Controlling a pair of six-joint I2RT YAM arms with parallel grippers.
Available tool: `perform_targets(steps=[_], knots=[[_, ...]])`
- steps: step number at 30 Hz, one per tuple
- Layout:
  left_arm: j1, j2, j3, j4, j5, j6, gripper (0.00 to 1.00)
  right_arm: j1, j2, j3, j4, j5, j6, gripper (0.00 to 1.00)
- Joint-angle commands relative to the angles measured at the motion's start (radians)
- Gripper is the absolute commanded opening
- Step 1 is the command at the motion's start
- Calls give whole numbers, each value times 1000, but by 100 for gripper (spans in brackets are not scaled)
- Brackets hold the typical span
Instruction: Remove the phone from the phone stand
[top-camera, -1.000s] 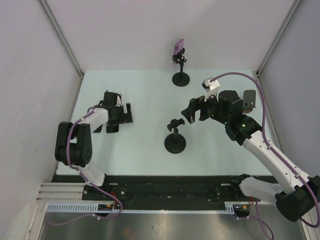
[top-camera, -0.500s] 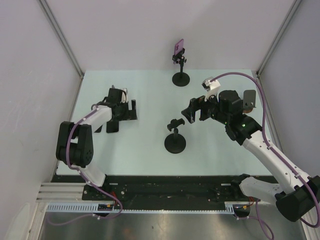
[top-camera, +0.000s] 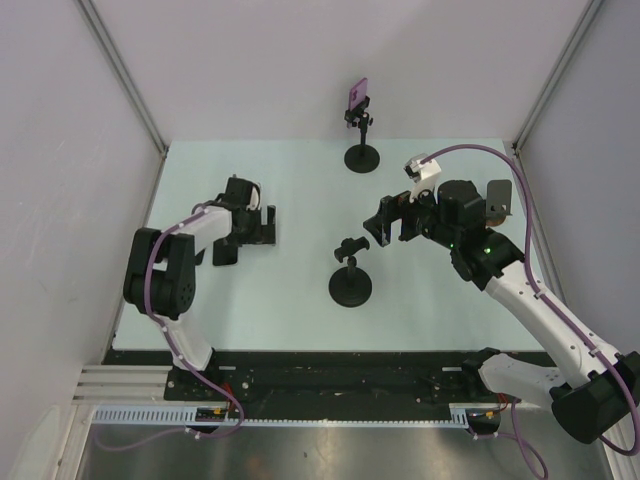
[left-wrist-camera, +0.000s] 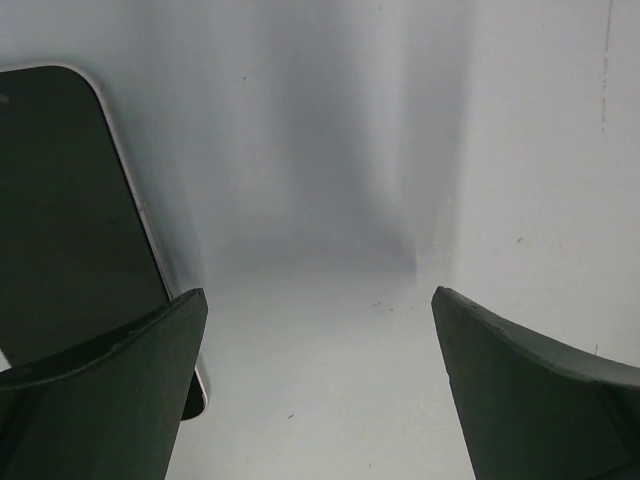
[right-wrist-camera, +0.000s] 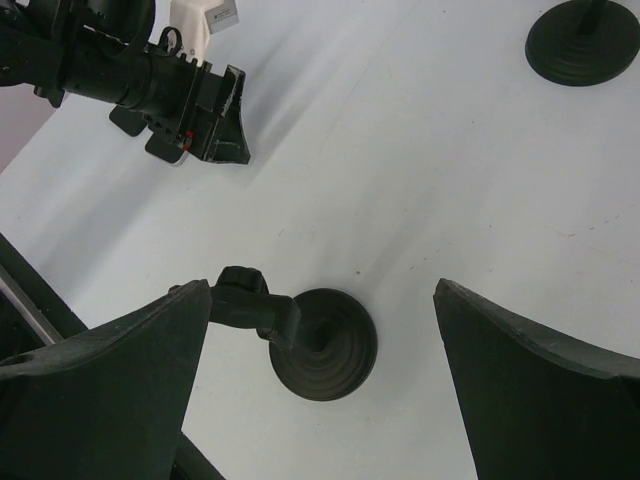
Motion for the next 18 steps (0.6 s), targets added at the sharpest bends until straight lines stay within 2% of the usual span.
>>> perform_targets(steps=[1, 18], knots=[[14, -10, 14, -10, -54, 24, 100, -5, -12, 2, 7, 6, -14, 100], [90, -39, -15, -16, -52, 26, 100, -7, -15, 2, 4, -1, -15, 100]])
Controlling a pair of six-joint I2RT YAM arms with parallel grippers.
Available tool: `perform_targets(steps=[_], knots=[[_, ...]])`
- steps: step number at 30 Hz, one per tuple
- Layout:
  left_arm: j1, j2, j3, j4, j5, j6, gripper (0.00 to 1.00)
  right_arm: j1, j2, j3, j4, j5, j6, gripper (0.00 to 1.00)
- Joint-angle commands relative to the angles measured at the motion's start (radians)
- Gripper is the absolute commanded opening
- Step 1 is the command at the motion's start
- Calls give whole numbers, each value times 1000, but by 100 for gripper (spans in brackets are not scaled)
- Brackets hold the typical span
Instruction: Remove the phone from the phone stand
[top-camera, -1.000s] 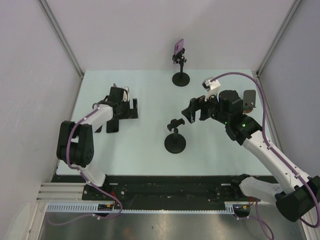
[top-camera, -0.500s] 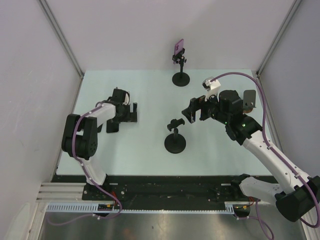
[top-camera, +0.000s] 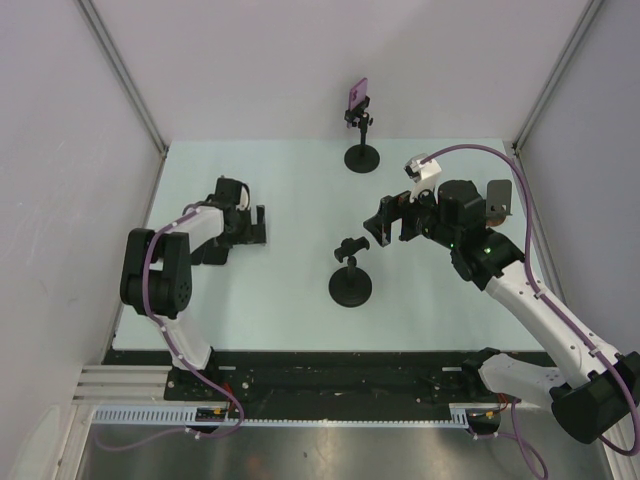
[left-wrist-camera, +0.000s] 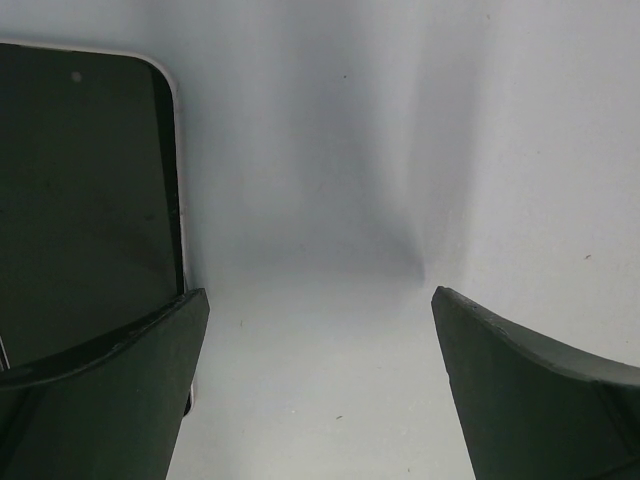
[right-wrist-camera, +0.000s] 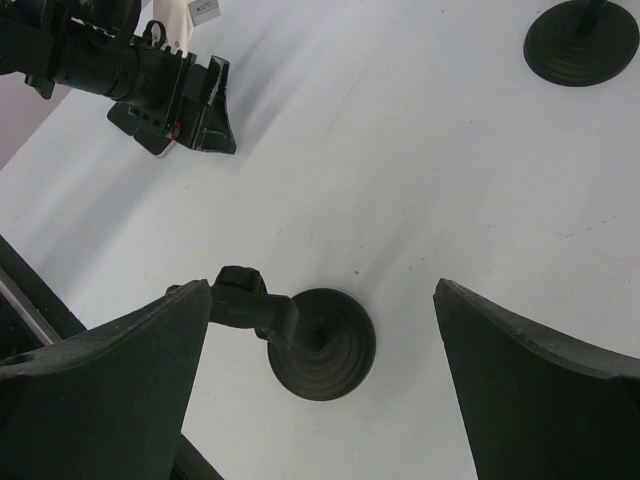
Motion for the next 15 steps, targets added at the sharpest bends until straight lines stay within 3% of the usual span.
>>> perform_targets(steps=[1, 9, 15], knots=[[20, -40, -7, -9, -26, 13, 100, -5, -13, 2, 4, -3, -13, 100], [25, -88, -10, -12, 0, 8, 100, -2, -19, 2, 7, -53, -36, 99], [-16, -223, -12, -14, 49, -12, 100, 61, -33, 2, 7, -61, -76, 99]])
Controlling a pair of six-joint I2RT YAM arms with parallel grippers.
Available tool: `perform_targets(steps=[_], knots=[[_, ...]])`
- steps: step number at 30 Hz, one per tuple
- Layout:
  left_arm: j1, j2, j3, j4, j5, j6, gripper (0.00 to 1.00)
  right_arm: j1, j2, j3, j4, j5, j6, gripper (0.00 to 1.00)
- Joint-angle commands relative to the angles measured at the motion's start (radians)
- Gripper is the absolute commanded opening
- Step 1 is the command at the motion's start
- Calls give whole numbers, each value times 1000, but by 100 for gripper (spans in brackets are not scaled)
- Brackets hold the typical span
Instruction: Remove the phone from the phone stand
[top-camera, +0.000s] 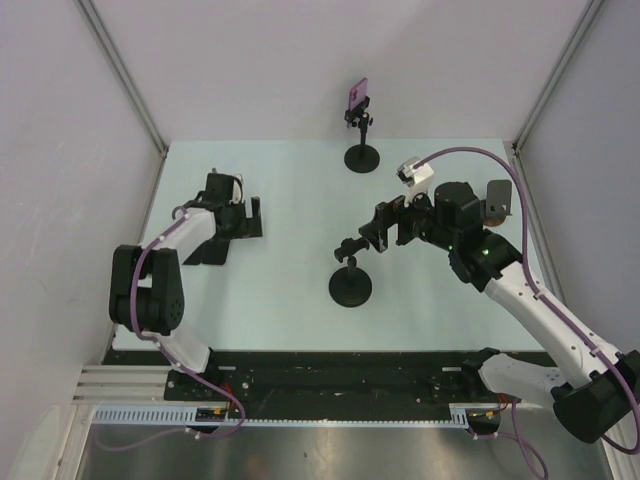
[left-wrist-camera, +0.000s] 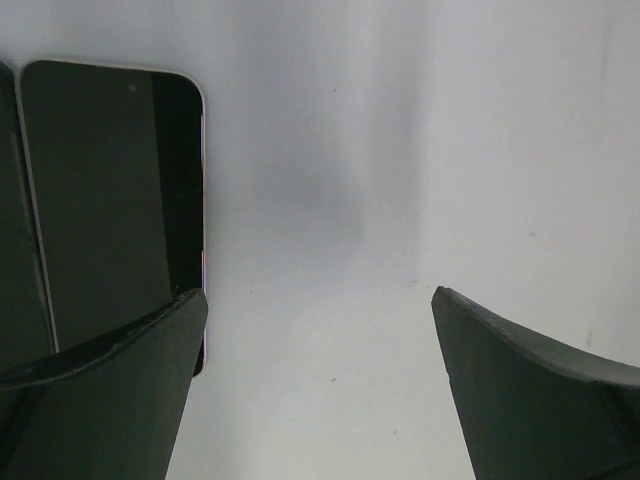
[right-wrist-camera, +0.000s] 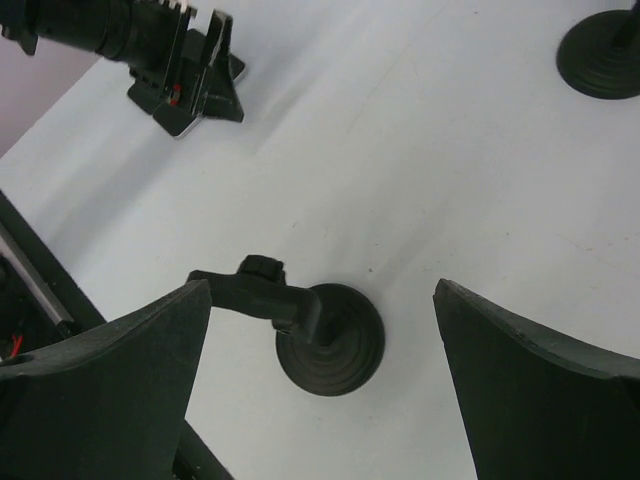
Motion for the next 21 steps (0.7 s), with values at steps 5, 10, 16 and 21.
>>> perform_targets(steps=[5, 10, 16, 21], knots=[[-95, -265, -4, 8, 55, 5, 100, 84, -30, 2, -35, 17, -65, 94], [-185, -378, -36, 11, 60, 55, 100, 95, -8, 2, -110, 17, -92, 79], [-239, -561, -124, 48, 80, 89, 100, 123, 39, 8, -107, -3, -80, 55], [-240, -704, -227, 96, 72, 115, 100, 149, 91, 17, -119, 74, -70, 46]])
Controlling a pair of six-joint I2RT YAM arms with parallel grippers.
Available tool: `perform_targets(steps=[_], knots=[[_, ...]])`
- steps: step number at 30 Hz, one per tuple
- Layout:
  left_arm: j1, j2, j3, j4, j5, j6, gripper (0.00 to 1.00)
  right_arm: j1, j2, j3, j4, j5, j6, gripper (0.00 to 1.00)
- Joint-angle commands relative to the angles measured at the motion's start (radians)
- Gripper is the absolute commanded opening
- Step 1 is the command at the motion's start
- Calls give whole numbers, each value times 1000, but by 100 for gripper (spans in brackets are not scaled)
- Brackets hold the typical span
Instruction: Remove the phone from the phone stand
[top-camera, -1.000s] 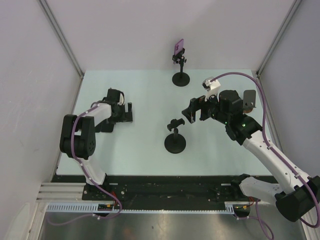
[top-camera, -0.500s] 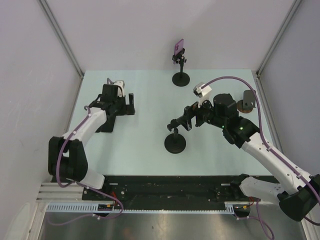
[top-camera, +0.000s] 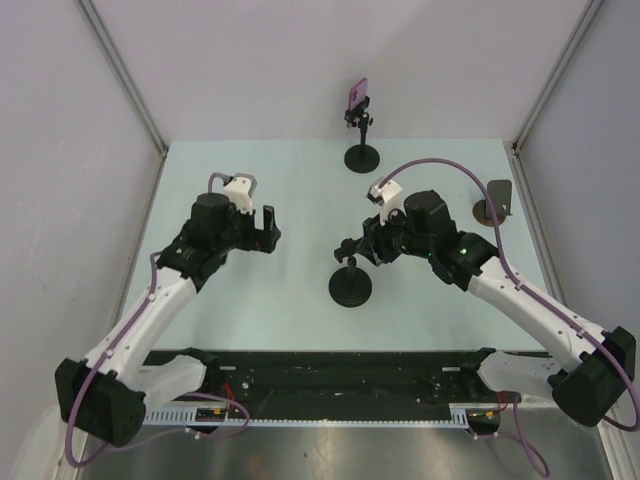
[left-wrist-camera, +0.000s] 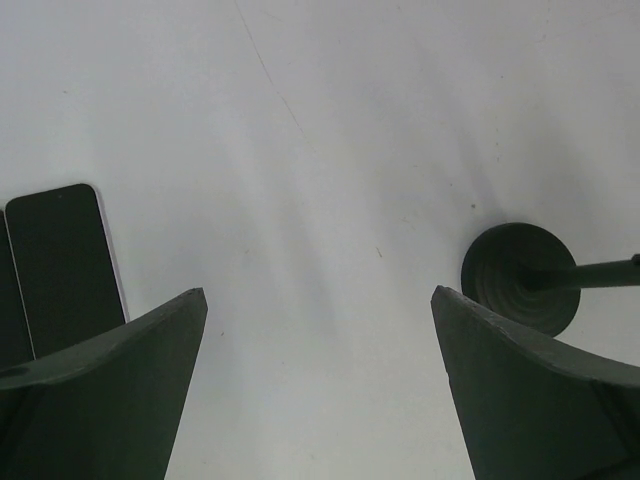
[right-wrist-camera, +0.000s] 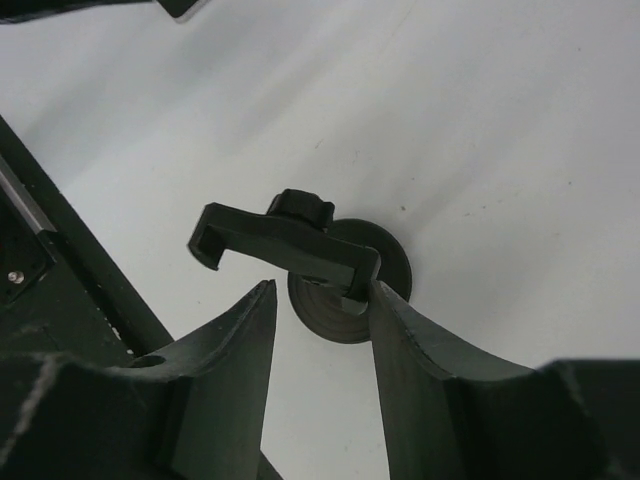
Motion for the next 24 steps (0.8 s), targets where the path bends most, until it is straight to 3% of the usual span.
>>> perform_targets(steps=[1, 10, 16, 19, 24], knots=[[-4, -144, -86, 67, 15, 59, 100, 22, 33, 18, -16, 70, 3, 45], [-4, -262, -193, 75, 6, 105, 100, 39, 99, 35, -23, 154, -8, 43], [-4, -287, -213, 78, 18, 120, 100, 45, 107, 40, 1, 176, -11, 34], [-4, -289, -220, 86, 23, 120, 100, 45, 113, 54, 0, 179, -21, 25], [-4, -305, -240, 104, 23, 120, 100, 37, 116, 84, -19, 209, -58, 0]])
